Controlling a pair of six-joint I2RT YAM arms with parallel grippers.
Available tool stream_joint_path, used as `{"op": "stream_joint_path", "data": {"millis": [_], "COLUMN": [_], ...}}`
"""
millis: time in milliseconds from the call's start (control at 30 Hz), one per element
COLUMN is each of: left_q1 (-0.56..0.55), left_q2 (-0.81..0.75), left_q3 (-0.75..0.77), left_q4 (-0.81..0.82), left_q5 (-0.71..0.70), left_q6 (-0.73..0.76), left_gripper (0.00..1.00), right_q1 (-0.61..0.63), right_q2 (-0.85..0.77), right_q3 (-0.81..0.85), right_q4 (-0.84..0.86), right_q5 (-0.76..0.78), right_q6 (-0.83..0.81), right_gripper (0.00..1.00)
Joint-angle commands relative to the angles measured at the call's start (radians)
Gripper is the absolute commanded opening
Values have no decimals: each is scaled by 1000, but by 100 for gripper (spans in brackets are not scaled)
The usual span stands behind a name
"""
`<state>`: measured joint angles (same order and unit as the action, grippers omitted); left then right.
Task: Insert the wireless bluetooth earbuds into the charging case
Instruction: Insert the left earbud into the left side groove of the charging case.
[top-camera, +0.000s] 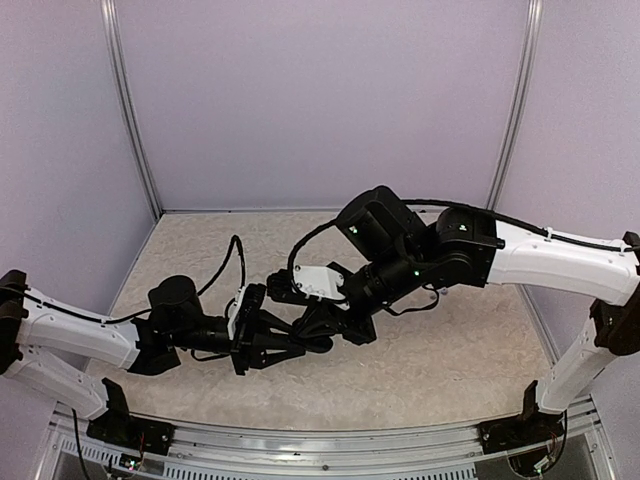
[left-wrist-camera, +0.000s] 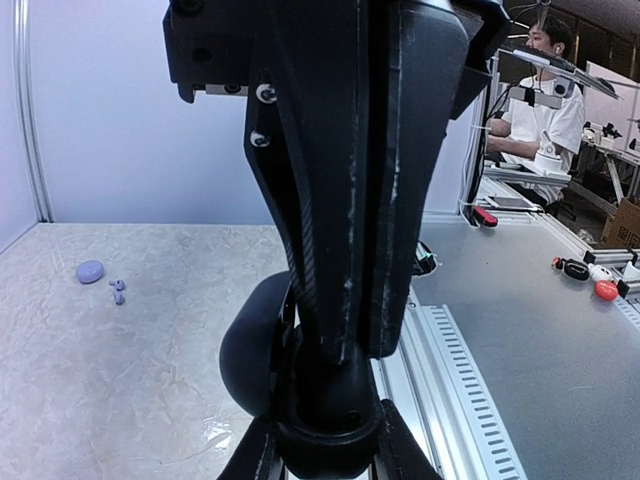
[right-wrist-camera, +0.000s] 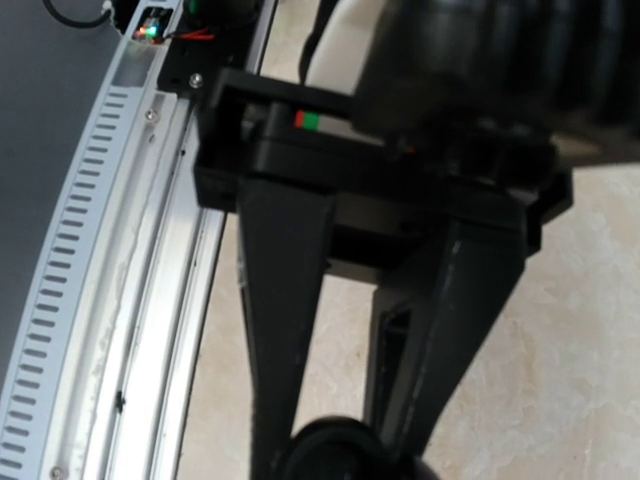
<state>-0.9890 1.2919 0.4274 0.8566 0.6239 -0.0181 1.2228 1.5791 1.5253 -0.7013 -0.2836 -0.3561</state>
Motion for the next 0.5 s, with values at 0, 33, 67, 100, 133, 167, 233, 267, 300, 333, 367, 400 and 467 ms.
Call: {"op": "stream_joint_path", "data": {"millis": [0, 33, 67, 100, 133, 167, 233, 267, 300, 333, 367, 400, 467], "left_q1": [1, 3, 5, 8, 11, 15, 16, 18, 18, 19, 20, 20, 20], "left_q2": [-9, -12, -14, -14, -16, -17, -20, -24, -28, -29, -31, -32, -32], "left_q3": [29, 25, 22, 19, 14, 10, 1, -2, -3, -4, -4, -5, -4], "left_q4": [75, 80, 90, 99, 108, 119, 134, 137, 137, 137, 138, 140, 141], "left_q5": [-6, -7, -7, -8, -9, -15, -27, -35, -43, -50, -51, -52, -50], "left_q6": [-7, -13, -16, -21, -27, -33, -37, -36, -35, -34, -33, -33, -33], "left_gripper": [10, 10, 10, 10, 10, 10, 10, 10, 10, 10, 10, 10, 10], "right_q1": [12, 12, 12, 12, 12, 12, 12, 11, 12, 12, 12, 12, 11], "right_q2": [47, 47, 47, 46, 45, 44, 42, 38, 33, 30, 26, 24, 27], "right_q3": [5, 1, -2, -3, -5, -5, -7, -9, -13, -16, -19, -22, -30], "right_q4": [-61, -60, -59, -57, -56, -53, -44, -37, -30, -22, -14, -9, 0], "right_q5": [12, 15, 20, 24, 29, 30, 41, 45, 44, 42, 41, 35, 33], "right_q6": [12, 16, 20, 26, 33, 38, 50, 56, 61, 65, 70, 72, 78], "right_gripper": [0, 0, 0, 0, 0, 0, 0, 0, 0, 0, 0, 0, 0]}}
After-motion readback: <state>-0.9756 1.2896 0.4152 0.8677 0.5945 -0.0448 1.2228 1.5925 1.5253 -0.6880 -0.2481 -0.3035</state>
